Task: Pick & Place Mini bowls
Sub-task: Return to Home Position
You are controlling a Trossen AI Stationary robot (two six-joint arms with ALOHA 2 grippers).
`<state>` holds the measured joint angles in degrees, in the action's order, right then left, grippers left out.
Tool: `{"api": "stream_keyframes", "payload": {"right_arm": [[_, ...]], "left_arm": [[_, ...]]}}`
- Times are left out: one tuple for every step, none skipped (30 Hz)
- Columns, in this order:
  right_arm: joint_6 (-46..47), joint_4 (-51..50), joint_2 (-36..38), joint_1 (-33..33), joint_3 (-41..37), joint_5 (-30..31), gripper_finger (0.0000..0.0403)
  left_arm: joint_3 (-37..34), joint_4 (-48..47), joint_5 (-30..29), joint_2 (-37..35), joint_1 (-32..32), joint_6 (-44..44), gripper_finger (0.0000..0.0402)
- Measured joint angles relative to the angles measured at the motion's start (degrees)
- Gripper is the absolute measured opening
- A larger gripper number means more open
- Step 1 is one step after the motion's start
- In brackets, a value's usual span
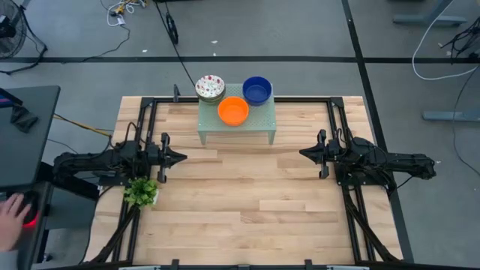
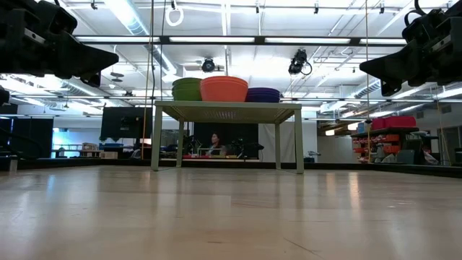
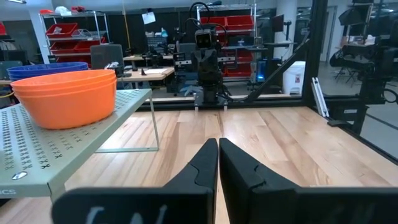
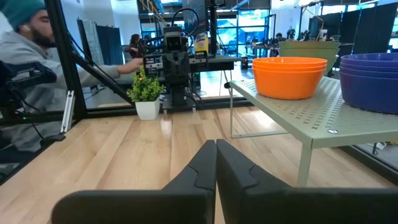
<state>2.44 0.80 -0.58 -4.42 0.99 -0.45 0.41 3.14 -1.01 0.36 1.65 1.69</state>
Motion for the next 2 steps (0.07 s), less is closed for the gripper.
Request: {"api": "stream_keyframes", "payload": {"right_arm": [[0.0, 0.0, 0.0, 0.0, 0.0, 0.0, 0.0013], [0.0, 0.0, 0.0, 0.0, 0.0, 0.0, 0.0013]], "left_arm": [[-0.01, -0.02, -0.01, 0.0, 0.0, 0.0, 0.0021], [0.01, 0.0, -0.01, 0.0, -0.02, 0.0, 0.0021]]}}
